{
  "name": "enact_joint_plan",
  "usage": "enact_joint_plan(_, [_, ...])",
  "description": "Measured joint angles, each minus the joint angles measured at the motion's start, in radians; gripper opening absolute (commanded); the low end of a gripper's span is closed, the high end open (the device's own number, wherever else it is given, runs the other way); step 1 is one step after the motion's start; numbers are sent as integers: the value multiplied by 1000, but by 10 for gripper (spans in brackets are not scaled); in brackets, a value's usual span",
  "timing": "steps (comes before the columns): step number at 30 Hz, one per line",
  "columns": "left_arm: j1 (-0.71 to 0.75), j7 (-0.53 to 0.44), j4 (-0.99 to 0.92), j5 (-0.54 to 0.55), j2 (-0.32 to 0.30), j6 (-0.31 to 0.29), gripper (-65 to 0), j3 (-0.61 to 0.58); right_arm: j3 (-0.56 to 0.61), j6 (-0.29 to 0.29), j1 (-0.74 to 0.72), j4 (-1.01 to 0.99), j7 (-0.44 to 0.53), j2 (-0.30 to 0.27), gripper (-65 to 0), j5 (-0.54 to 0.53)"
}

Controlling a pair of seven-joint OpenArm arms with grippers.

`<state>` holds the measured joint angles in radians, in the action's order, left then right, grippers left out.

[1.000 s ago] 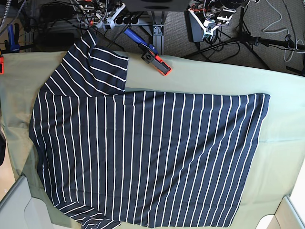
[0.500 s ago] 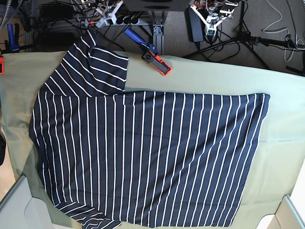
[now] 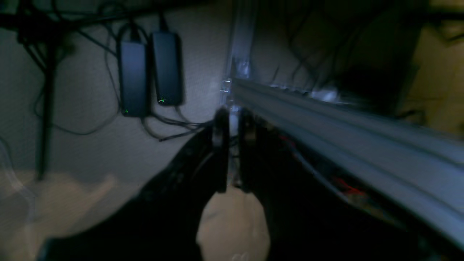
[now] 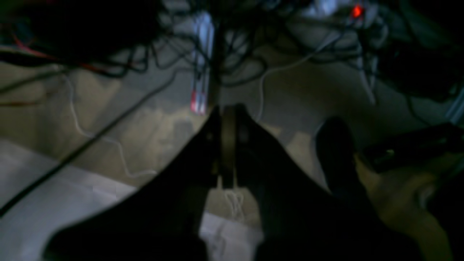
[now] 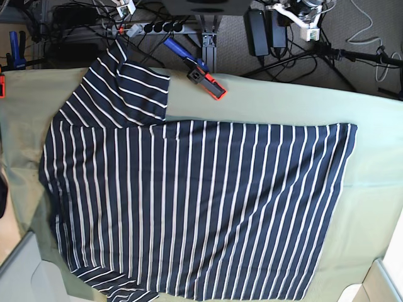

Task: Fold the T-shirt properly
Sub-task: 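Move both grippers from rest toward the striped shirt, then grasp the shirt's sleeve corner with right gripper, hem corner with left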

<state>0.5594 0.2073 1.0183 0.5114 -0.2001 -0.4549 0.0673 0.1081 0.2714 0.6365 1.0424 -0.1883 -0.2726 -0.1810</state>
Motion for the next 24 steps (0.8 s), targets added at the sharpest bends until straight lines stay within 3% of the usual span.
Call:
enact_joint_plan(5, [133,115,293,124,-36,-29,-605,85,-49,5,187,305,-14,-84,-650,-86])
enact_joint_plan(11, [301,213,629,207,-71,-29,-604,204,-260,6,380,642,-27,-118,-650,-249])
enact_joint_plan(16, [362,496,874,323,-72,-32,-604,321,-475,9,396,853,-182,-118,-650,-484])
enact_joint_plan(19, [362,620,972,360,-72,-33,-602,373,-578,9,346,903,-219,-117,-553,-576])
enact_joint_plan(24, [360,628,1027,383,-75,-33,-602,437,-643,5,233,900,-252,-118,-337,-612])
